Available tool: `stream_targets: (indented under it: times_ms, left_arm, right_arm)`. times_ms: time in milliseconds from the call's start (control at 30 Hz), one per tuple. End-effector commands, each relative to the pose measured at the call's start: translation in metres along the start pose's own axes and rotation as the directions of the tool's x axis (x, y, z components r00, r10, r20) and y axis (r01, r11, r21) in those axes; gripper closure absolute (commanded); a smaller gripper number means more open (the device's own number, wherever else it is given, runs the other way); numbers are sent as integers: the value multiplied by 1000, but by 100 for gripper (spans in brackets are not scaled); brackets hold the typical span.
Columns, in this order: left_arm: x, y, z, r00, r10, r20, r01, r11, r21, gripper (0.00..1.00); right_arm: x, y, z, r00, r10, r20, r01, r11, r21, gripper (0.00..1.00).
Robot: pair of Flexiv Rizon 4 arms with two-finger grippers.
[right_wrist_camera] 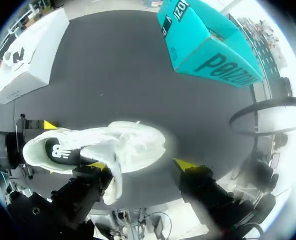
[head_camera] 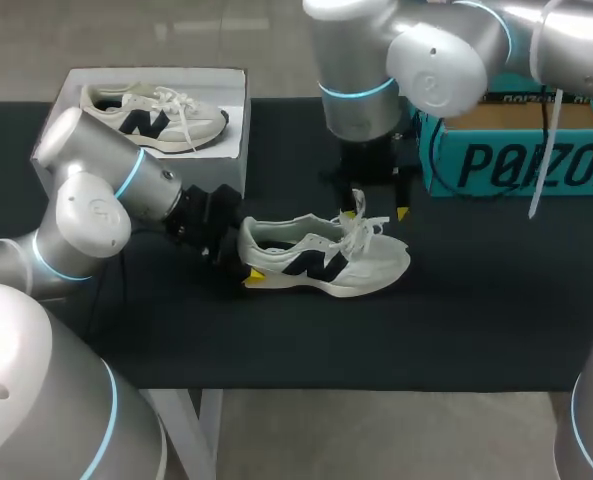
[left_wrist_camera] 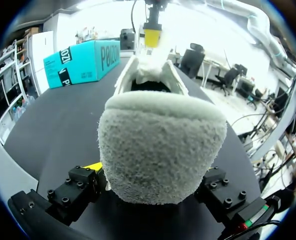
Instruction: Take the shoe out of the shoebox, open the shoe tongue, remove and reinsert the insole, then place the shoe into the shoebox
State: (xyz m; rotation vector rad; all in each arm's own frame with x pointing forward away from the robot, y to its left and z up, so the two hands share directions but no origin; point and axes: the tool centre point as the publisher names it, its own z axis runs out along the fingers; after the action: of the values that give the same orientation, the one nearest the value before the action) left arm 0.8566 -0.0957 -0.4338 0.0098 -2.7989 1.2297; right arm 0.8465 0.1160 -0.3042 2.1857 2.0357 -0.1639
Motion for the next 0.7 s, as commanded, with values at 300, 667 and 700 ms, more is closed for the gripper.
stream_targets:
  times_ms: [300, 667, 700]
  left_arm:
    - [-1, 2, 1, 1000, 1, 0, -1, 1000, 1, 100]
    - [-1, 2, 1, 1000, 1, 0, -1, 1000, 1, 100]
    - [-1, 2, 1, 1000, 1, 0, -1, 1000, 1, 100]
  right_arm:
    - [39, -13, -61, 745, -662, -84, 646, 747, -156, 0]
    - [39, -13, -61, 745, -662, -84, 646, 747, -156, 0]
    - [51, -12, -62, 689, -724, -40, 709, 684, -171, 0]
